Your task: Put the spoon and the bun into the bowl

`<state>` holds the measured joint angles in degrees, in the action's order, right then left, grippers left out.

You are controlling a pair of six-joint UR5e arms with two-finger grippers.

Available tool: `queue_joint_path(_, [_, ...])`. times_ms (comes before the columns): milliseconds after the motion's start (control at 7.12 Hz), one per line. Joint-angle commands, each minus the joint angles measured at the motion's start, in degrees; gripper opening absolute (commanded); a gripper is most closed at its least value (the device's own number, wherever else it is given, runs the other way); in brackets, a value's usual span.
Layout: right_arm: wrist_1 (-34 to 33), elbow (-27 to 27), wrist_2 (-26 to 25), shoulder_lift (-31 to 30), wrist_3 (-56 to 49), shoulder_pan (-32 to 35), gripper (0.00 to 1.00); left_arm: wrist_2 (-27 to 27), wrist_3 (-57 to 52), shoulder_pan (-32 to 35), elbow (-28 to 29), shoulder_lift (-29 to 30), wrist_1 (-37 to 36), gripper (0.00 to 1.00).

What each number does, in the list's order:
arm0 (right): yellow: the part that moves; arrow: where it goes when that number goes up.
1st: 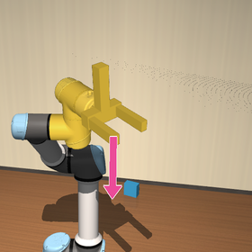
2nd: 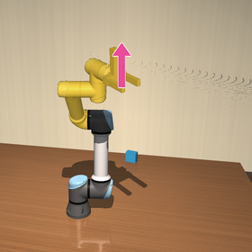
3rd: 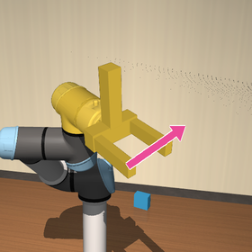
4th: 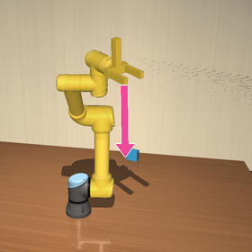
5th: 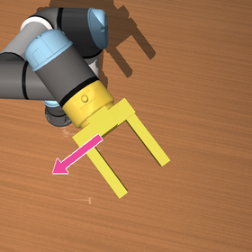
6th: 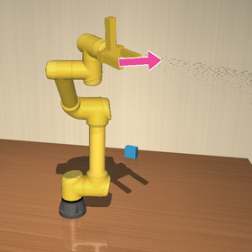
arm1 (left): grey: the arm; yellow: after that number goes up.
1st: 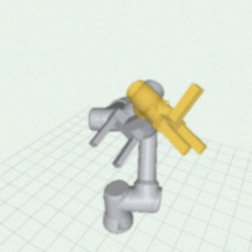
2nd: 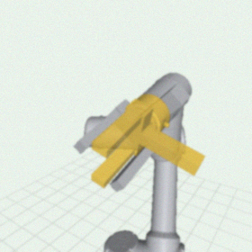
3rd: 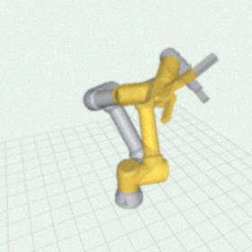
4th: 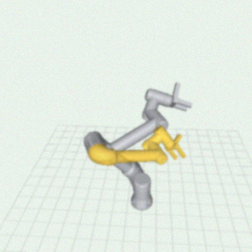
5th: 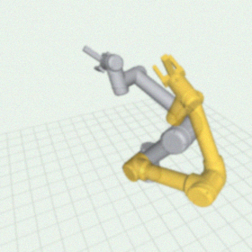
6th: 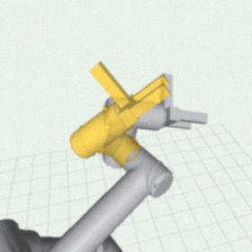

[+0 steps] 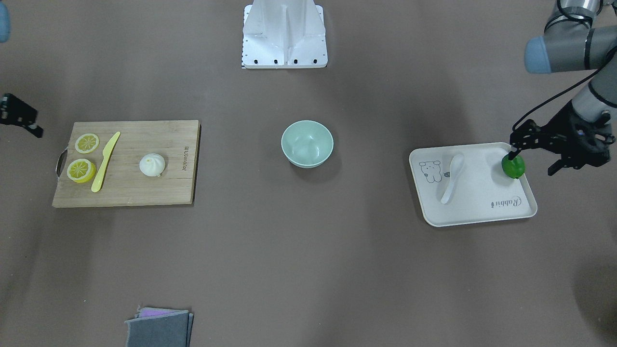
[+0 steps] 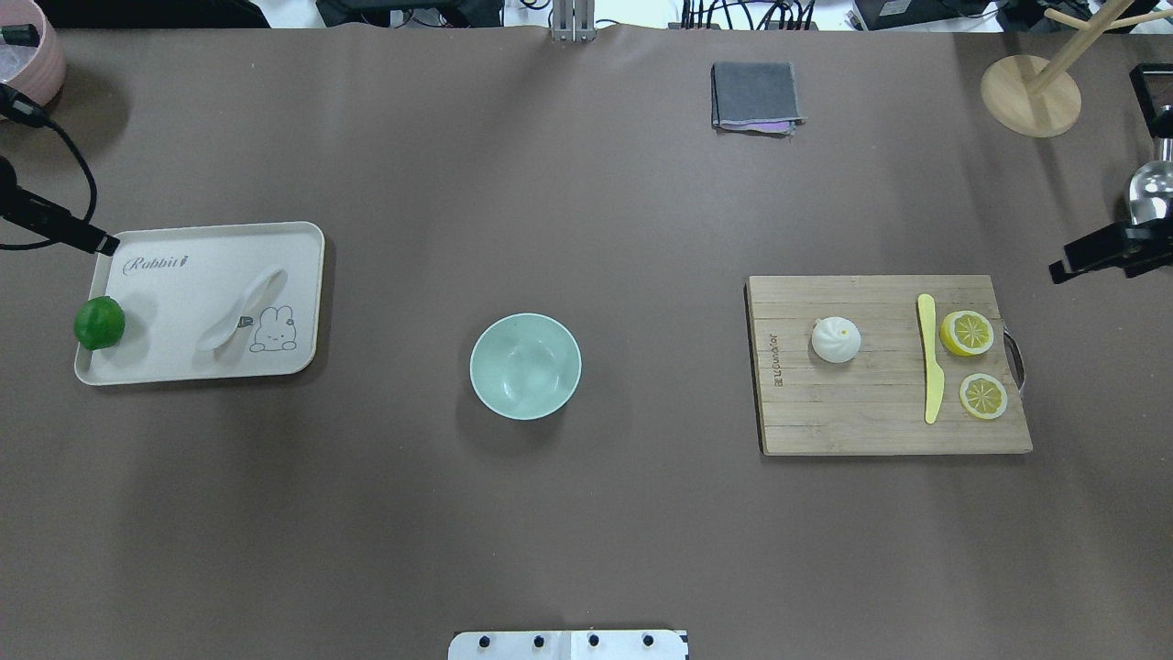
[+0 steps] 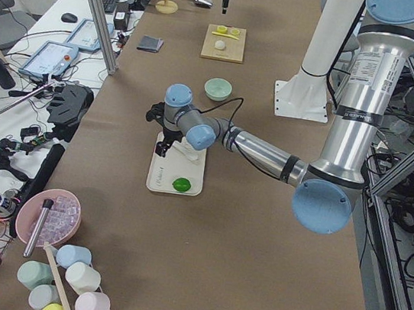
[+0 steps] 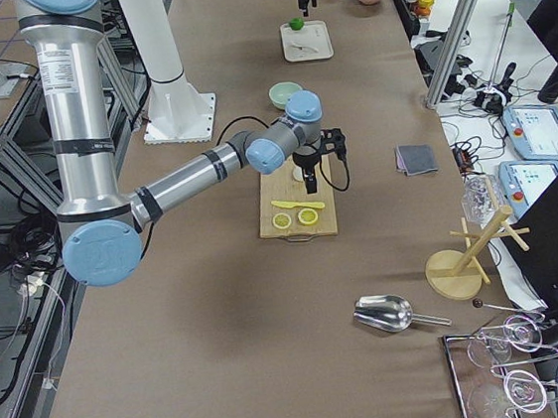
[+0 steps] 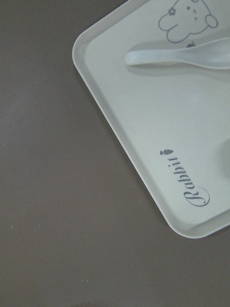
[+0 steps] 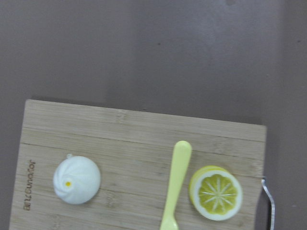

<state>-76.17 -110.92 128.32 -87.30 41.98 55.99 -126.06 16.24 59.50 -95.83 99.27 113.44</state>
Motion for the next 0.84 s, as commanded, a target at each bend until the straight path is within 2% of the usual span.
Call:
queue_joint_path(0, [0.3, 1.1, -5.3, 3.2, 5.3, -7.5, 0.99, 3.3, 0.1, -5.0, 4.3, 5.7, 0.1, 0.97])
queue_joint_path(281, [0.3, 1.8, -5.5, 4.0, 5.4, -9.3, 0.98, 6.0, 0.4, -8.4, 5.0, 6.4, 0.2, 0.96])
queue_joint_path(561, [0.4, 6.8, -7.5, 8.6, 5.8, -10.7, 0.95, 6.1, 0.2, -8.8, 7.7, 7.5, 0.4, 0.95])
queue_joint_path(702, [0.4, 8.0, -7.6, 9.6, 5.8, -11.0, 0.94, 6.1, 0.1, -8.8, 8.4, 8.0, 0.3, 0.9])
